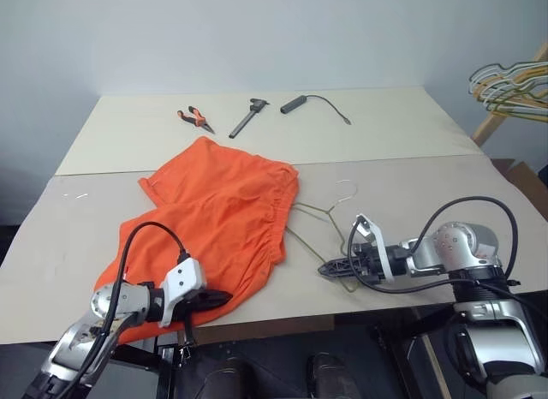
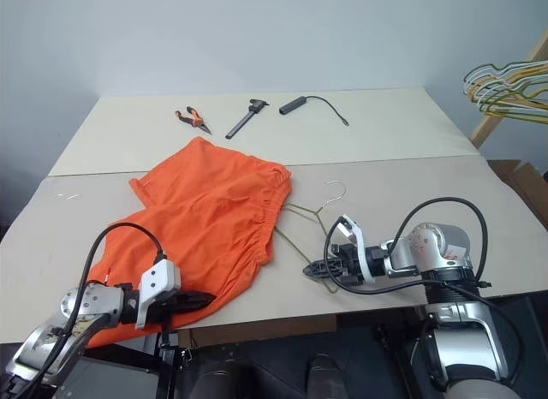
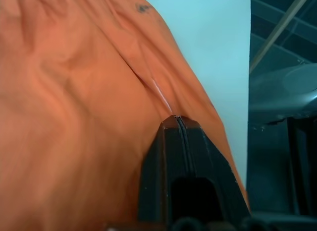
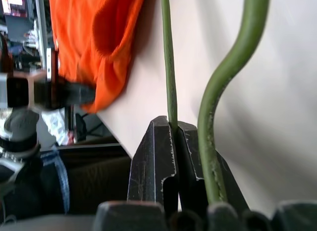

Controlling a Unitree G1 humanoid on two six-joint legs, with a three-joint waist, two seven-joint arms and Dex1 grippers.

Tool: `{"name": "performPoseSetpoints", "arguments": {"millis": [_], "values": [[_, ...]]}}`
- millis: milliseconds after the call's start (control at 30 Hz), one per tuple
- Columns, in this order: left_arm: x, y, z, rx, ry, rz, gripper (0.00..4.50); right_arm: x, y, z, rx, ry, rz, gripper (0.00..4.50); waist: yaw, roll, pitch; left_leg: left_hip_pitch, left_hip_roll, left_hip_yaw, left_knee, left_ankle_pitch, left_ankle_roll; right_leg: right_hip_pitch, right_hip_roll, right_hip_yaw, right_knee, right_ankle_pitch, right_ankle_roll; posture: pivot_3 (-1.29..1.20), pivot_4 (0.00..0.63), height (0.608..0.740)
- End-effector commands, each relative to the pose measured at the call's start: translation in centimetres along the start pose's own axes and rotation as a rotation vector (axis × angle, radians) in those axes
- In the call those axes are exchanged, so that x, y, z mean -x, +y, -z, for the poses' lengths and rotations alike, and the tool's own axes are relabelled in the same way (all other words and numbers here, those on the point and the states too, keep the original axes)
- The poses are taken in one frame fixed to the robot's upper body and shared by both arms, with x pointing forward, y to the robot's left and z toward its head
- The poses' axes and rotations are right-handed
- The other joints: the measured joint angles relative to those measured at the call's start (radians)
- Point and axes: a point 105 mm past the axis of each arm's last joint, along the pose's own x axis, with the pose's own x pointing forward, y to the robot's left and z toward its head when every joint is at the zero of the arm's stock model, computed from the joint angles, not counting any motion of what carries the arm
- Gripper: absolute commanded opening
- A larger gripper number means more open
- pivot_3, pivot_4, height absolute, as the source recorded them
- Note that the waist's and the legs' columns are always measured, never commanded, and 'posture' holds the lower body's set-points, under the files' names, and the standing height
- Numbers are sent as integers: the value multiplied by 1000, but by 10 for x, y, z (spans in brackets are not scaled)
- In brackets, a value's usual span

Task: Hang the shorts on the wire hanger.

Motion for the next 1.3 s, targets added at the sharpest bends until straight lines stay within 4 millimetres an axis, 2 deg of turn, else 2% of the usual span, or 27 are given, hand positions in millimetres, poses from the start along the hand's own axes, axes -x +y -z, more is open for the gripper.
{"name": "performPoseSetpoints", "arguments": {"millis": [33,333,433,567,667,767,900,933,1100,1300], "values": [[2,-5,5,15,26,9,16,5,6,-18,36,-64,-2,0,2,0,0,0,0,0,0,0,0,0,0,0,0,0,0,22,89,740],[5,-5,5,15,25,-2,16,7,1,-45,19,-181,16,0,1,1,-1,0,-1,0,0,0,-1,0,0,0,0,0,0,34,89,740],[6,-5,5,18,21,-4,16,12,9,-34,70,-122,-15,0,3,1,-1,0,0,0,0,0,-1,0,0,0,0,0,0,37,89,740],[7,-5,5,20,18,-9,16,22,8,-34,70,-133,-21,0,3,2,-1,-1,0,0,0,1,-1,0,0,0,0,0,0,35,87,740],[7,-3,3,12,11,-19,16,26,23,-11,155,-18,-81,0,6,2,-1,-1,0,0,-1,0,0,-1,0,0,-1,0,0,33,86,740],[7,0,0,9,-1,-27,16,31,29,8,206,66,-96,0,4,2,-1,-1,0,-1,-1,0,0,-1,0,0,-1,0,0,33,84,740],[5,1,-2,7,-5,-28,16,38,28,11,209,68,-102,0,0,2,-1,0,1,0,-1,0,1,0,0,0,-1,0,-1,28,79,740],[5,1,-2,6,-5,-25,16,39,27,8,208,52,-105,0,0,2,-1,0,1,0,-1,0,1,0,0,0,-1,0,-1,24,79,740],[5,-2,-1,3,1,-7,16,37,23,-31,149,-114,-102,0,-1,2,-1,0,0,1,0,0,0,-1,0,0,0,1,-1,20,77,740],[5,-5,-1,6,1,0,16,14,11,-50,114,-149,-40,0,2,2,-2,-1,-1,1,-1,2,-3,-1,0,0,0,1,-1,28,76,740]]}}
